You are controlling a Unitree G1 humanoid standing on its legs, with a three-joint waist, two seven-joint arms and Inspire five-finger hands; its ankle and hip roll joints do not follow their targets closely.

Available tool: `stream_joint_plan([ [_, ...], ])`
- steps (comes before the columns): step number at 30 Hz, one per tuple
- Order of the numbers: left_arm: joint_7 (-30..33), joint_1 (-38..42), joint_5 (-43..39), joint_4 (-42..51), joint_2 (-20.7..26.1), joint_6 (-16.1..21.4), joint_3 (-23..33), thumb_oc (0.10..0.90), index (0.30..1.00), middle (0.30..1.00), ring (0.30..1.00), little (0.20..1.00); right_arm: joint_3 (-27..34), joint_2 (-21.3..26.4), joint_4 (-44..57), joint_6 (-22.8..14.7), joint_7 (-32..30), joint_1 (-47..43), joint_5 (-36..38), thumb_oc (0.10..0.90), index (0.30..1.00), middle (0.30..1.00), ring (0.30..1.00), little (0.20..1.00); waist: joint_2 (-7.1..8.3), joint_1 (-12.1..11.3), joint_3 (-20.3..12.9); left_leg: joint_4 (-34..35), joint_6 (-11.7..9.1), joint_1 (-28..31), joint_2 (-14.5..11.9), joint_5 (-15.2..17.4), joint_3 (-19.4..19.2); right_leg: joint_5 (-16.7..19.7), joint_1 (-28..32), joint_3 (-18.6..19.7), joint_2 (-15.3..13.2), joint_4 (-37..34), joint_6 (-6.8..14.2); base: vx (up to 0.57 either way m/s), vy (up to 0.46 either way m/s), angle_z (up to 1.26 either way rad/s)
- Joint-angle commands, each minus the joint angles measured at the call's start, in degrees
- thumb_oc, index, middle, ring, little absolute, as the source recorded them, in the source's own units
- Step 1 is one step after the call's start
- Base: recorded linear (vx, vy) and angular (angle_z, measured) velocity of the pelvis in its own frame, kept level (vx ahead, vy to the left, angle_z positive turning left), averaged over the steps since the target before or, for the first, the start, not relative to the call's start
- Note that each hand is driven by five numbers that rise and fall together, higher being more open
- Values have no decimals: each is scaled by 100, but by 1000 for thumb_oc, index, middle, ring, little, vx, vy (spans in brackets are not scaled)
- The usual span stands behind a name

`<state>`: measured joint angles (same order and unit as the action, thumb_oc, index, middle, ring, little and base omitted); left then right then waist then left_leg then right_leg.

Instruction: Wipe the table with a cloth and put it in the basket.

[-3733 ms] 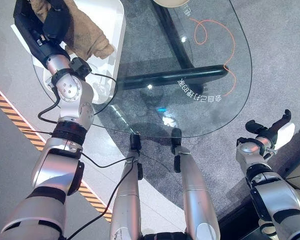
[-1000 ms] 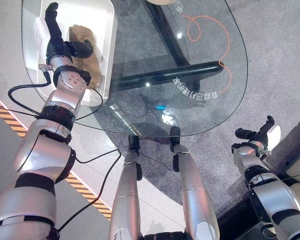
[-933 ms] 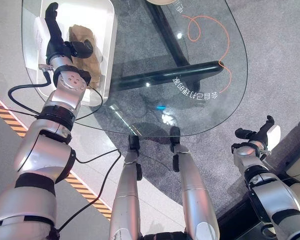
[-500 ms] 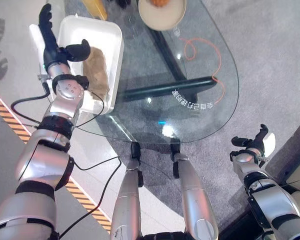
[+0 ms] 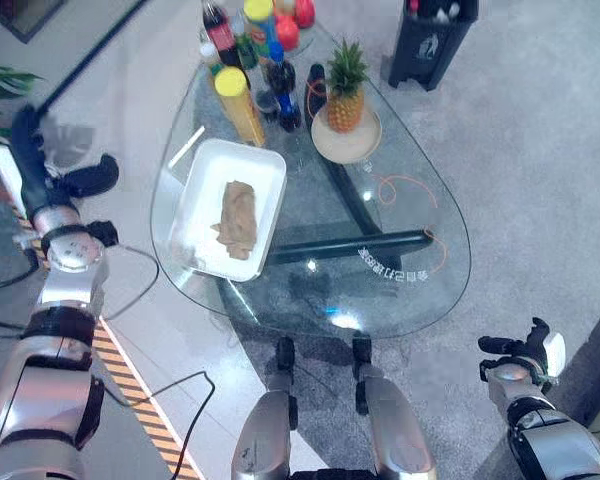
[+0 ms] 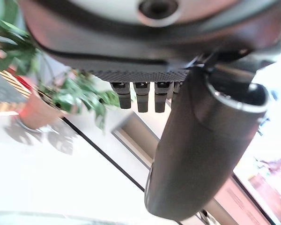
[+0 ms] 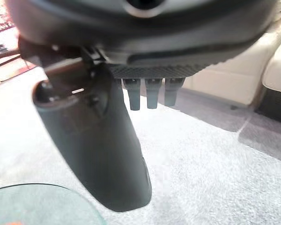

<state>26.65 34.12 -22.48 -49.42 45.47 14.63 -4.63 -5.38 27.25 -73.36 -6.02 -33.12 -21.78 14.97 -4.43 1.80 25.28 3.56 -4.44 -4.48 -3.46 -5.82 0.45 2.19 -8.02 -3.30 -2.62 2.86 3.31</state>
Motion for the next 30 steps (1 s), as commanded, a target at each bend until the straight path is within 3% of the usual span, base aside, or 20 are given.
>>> stream_joint_plan([
  [1, -211, -435, -112, 42, 155, 440, 458, 800, 900, 900, 900, 900, 25, 305, -166, 59, 143, 711, -230, 800, 900, 900, 900, 900, 167, -98, -1103, -36, 79, -23, 483, 333, -103, -183, 262, -193, -35, -110, 172, 70, 3, 16],
  [7, -1005, -1696, -149, -276, -437, 397, 948, 800, 900, 900, 900, 900, 114, 96, -402, 511, 1113, 1218, -618, 800, 900, 900, 900, 900, 200, -240, -1597, 144, 91, 356, 460, 358, -55, -113, 776, -338, -68, -426, 229, 99, 6, 10],
  [12, -1686, -2479, 167, -1107, -1086, 248, 920, 800, 900, 900, 900, 900, 43, -137, -555, 695, 1678, 1533, -1114, 800, 900, 900, 900, 900, 263, -286, -1861, 144, 111, 553, 451, 435, -36, -83, 1092, -389, -51, -643, 243, 70, 8, 10],
  [14, -2051, -2649, 126, -1486, -1295, -27, 907, 800, 900, 900, 900, 900, -101, -190, -614, 723, 1884, 1578, -1615, 800, 900, 900, 900, 900, 280, -292, -1916, 144, 120, 610, 442, 461, -53, -84, 1164, -389, -57, -687, 248, 36, 27, 4],
  [19, -2558, -2890, 802, -2287, -1739, -452, 628, 800, 900, 900, 900, 900, -382, -367, -658, 802, 2209, 1628, -2066, 800, 900, 900, 900, 900, 334, -282, -1999, 144, 153, 707, 425, 523, -90, -117, 1253, -409, -58, -702, 251, 6, 4, 0],
  [22, -2762, -3049, 1231, -2671, -2199, -1011, 223, 800, 900, 900, 900, 900, -511, -531, -687, 906, 2389, 1605, -2246, 800, 900, 900, 900, 900, 340, -243, -2047, 144, 196, 790, 418, 570, -130, -147, 1316, -389, -43, -701, 247, 6, 24, -1],
  [30, -3026, -3050, 1631, -2783, -2641, -1478, -385, 800, 900, 900, 900, 900, -670, -803, -816, 1067, 2515, 1588, -2282, 800, 900, 900, 900, 900, 368, -189, -2074, 144, 254, 932, 419, 637, -195, -143, 1419, -378, -30, -707, 242, 0, 0, 0],
])
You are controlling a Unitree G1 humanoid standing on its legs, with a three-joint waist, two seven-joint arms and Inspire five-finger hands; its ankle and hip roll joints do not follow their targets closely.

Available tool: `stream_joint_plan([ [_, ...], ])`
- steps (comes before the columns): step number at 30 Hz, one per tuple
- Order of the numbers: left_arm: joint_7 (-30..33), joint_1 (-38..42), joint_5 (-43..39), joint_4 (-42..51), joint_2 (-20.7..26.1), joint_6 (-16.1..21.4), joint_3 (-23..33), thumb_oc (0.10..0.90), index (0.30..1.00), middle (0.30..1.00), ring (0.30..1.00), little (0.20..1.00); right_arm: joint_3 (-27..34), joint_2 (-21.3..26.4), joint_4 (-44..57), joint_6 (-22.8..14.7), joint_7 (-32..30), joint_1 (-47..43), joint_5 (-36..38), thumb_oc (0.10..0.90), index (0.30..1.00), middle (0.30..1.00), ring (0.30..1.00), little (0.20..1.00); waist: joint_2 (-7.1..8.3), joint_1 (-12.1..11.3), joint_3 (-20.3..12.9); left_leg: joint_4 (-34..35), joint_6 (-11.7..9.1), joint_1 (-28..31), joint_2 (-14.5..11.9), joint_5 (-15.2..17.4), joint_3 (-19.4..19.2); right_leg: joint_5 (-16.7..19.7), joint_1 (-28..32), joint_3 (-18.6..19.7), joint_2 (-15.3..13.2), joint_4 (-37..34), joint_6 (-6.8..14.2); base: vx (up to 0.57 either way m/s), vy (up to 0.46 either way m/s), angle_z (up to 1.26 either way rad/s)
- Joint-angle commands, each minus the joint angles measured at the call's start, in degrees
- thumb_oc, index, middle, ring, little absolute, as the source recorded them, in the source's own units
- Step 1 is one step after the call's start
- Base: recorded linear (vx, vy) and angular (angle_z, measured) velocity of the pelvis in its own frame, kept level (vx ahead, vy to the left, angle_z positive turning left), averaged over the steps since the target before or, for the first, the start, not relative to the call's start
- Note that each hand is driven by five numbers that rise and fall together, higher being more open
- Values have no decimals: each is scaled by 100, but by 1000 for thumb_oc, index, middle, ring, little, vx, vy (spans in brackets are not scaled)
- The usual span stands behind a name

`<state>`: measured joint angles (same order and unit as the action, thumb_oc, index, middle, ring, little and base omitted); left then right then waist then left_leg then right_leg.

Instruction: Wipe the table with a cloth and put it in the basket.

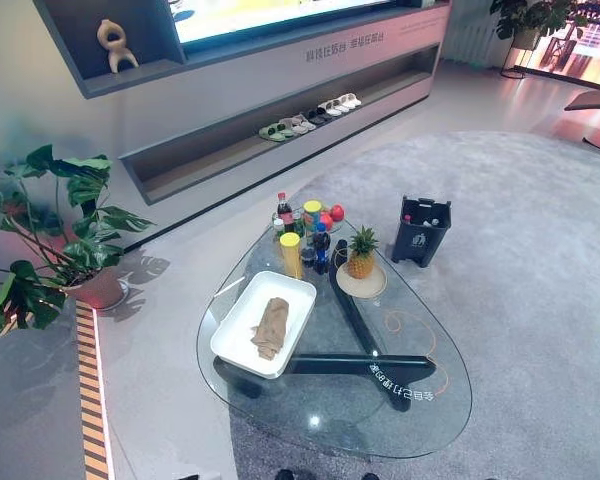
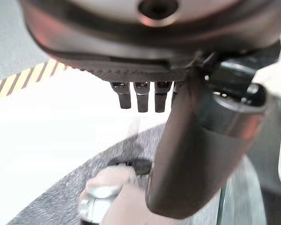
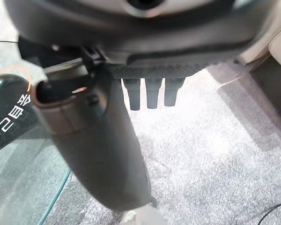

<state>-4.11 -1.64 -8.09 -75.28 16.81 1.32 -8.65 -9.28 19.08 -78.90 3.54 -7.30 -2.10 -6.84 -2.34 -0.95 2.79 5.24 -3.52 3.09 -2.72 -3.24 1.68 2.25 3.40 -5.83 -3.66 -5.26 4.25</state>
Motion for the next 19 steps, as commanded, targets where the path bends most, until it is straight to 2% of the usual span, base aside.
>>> stream_joint_plan([
  [1, 41, 530, 269, -213, 195, -193, -5, 800, 900, 900, 900, 900, -302, -18, -245, 144, -69, -382, -124, 800, 900, 900, 900, 900, 169, 93, 168, -24, 168, 192, 345, 387, -322, -148, 288, -112, 77, 104, 147, 0, 0, 0],
  [10, -21, 562, 309, -225, 117, -265, -174, 800, 900, 900, 900, 900, -457, -99, -197, 212, 41, -432, -146, 800, 900, 900, 900, 900, 203, 113, 161, -24, 185, 249, 327, 418, -350, -137, 308, -57, 89, 102, 141, 22, 3, -5],
  [19, 92, 580, 301, -226, 78, -185, -169, 800, 900, 900, 900, 900, -546, -163, -211, 249, 150, -415, -128, 800, 900, 900, 900, 900, 239, 105, 154, -24, 184, 244, 302, 427, -366, -102, 290, -52, 73, 61, 144, 11, -4, -2],
])
